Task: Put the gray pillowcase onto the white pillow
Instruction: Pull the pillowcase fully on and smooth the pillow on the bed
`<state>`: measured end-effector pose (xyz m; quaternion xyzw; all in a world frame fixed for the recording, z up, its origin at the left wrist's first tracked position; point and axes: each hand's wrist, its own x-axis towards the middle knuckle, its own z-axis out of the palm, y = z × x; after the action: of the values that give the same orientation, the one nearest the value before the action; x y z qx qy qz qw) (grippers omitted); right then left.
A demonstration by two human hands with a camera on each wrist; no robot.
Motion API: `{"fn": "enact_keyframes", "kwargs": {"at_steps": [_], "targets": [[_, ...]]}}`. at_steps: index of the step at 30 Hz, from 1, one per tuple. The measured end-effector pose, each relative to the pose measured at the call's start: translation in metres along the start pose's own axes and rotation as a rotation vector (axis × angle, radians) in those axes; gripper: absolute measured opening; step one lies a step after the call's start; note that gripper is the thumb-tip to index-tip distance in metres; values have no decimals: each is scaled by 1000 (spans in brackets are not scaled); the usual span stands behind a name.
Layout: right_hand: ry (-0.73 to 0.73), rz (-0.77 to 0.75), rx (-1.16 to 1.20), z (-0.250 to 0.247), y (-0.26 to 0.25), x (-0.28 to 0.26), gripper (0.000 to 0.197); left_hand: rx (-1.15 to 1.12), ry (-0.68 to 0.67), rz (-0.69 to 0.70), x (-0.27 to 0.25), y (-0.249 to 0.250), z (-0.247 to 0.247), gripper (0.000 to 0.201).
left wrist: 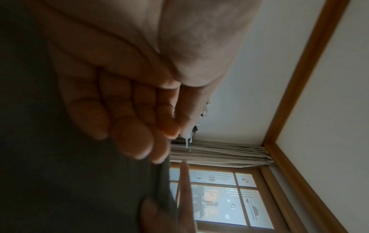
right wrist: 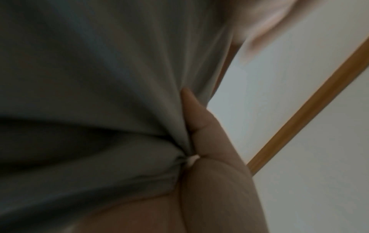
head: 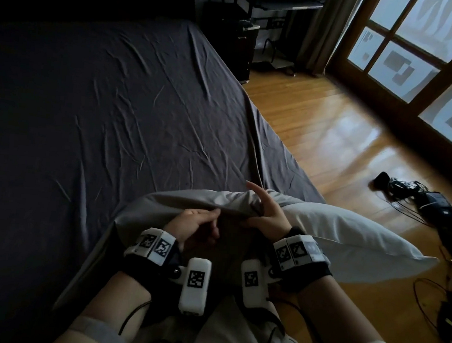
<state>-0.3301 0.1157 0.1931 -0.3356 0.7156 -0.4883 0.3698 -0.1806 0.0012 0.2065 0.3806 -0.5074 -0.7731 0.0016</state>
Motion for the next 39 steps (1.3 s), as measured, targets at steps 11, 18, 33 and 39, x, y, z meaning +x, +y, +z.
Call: {"fn": "enact_keyframes", "kwargs": {"at_steps": [11,18,33,39], "targets": [[94,11,227,-2,14,7,83,332,512,200,-6,7,-86,35],[14,88,255,2,13,9,79,721,600,132,12,-16,-74,31],[-89,-21,45,12,25,0,67,734,647,76,7,-22,-61,26],[43,-58,171,32,13,0,32,711,648,150,0,-16,-43,14]]}}
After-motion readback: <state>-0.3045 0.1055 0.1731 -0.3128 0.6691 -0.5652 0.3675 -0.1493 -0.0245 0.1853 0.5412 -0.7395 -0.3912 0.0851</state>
